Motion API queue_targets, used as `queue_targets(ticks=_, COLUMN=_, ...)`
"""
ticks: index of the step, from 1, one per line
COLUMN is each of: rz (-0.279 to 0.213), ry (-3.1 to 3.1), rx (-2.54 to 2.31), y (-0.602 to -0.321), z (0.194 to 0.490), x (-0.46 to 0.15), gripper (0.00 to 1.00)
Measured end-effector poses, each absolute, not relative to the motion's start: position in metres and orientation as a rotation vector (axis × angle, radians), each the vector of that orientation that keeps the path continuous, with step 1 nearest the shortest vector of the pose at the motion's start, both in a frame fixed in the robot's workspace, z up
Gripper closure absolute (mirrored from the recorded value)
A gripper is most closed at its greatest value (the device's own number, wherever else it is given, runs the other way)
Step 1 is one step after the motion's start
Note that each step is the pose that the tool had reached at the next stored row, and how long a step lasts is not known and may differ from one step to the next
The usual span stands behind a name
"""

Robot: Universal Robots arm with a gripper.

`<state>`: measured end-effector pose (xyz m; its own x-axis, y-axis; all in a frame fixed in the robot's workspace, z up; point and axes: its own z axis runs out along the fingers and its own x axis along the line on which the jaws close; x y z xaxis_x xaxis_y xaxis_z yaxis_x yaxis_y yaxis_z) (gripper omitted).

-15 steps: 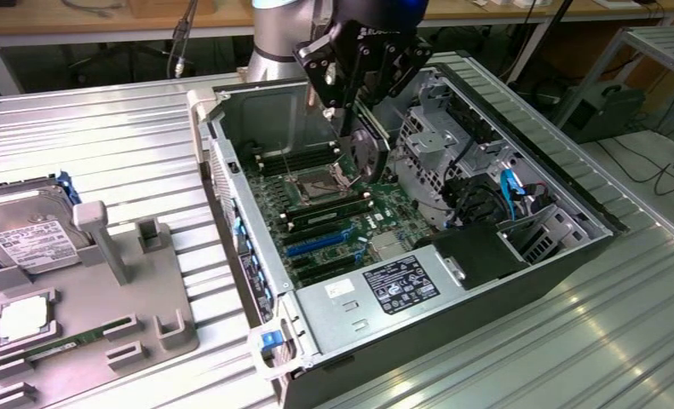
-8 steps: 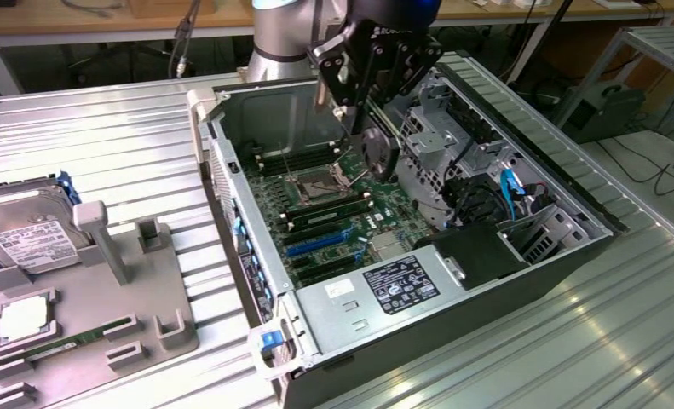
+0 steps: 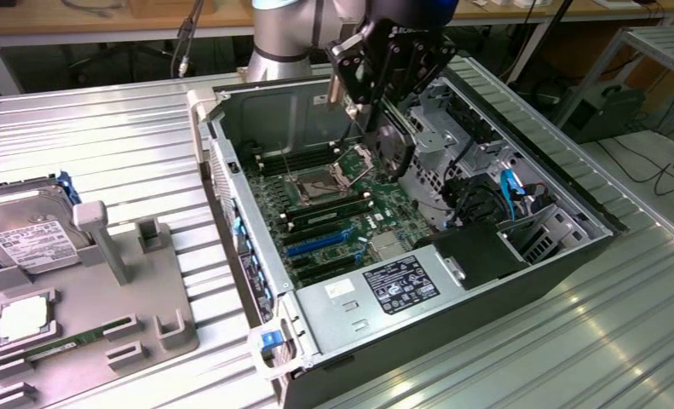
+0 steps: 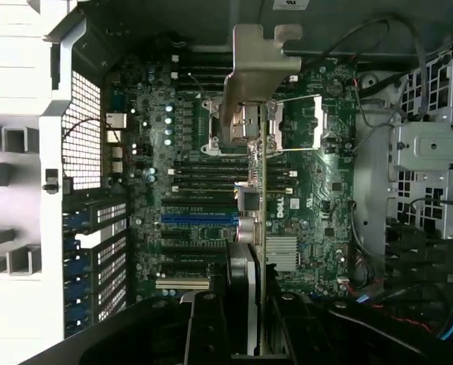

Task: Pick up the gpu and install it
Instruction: 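Pick up the gpu and move the gpu toward the slot, then insert the gpu into the slot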

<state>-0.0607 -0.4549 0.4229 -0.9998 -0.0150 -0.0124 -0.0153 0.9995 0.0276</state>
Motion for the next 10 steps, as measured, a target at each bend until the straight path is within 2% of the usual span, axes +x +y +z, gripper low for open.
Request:
queue_targets(ticks=6, rz=0.043, ry=3.129, rx=-0.024, y=-0.455, z=0.422, x=-0.027, gripper=0.72)
queue_targets(ticks=10, rz=0.043, ry=3.129, rx=-0.024, y=-0.455, z=0.422, x=-0.027, gripper=0.72)
